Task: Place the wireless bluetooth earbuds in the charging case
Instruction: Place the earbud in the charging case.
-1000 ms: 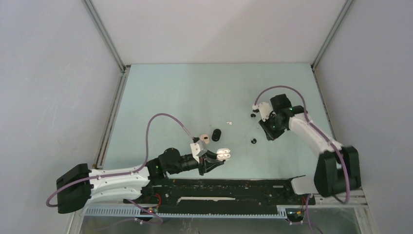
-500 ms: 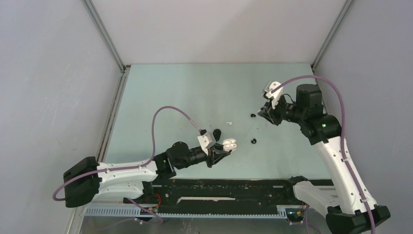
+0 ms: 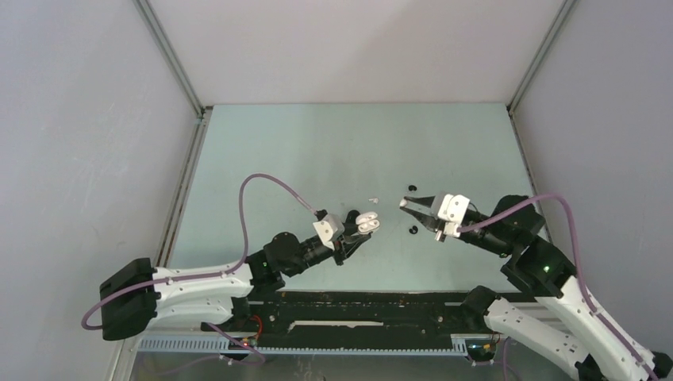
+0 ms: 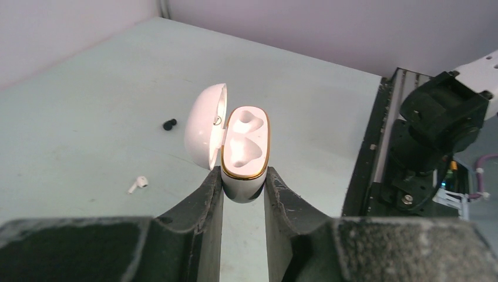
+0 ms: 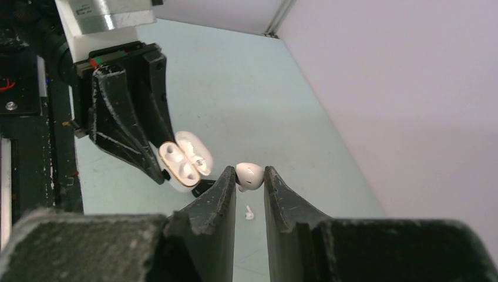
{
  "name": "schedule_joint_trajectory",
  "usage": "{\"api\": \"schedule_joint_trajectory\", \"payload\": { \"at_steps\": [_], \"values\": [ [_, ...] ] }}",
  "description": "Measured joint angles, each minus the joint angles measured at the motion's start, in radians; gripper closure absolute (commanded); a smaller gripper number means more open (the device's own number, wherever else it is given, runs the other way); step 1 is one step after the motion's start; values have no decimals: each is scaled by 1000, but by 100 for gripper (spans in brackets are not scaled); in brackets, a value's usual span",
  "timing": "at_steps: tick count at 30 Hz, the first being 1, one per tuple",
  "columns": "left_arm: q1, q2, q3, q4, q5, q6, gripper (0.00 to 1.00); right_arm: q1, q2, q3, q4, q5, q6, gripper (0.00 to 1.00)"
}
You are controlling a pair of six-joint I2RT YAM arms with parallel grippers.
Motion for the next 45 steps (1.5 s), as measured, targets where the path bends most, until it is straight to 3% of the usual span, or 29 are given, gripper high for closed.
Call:
{"api": "schedule_joint_trajectory", "payload": {
  "at_steps": [6, 10, 19, 29, 45],
  "values": [
    [-13, -35, -23, 29, -63, 71, 100, 220, 14, -103, 103, 204, -35, 100],
    [-21, -48, -34, 40, -95, 97, 100, 273, 33, -135, 157, 296, -43, 100],
    [-31, -73, -39, 51, -130, 113, 100, 307, 81, -142, 221, 397, 63, 100],
    [-32, -74, -39, 58, -137, 113, 100, 370, 117, -143, 259, 411, 175, 100],
    [-32, -106, -70, 97, -127, 106, 100, 396, 166, -162, 312, 441, 203, 100]
  ]
}}
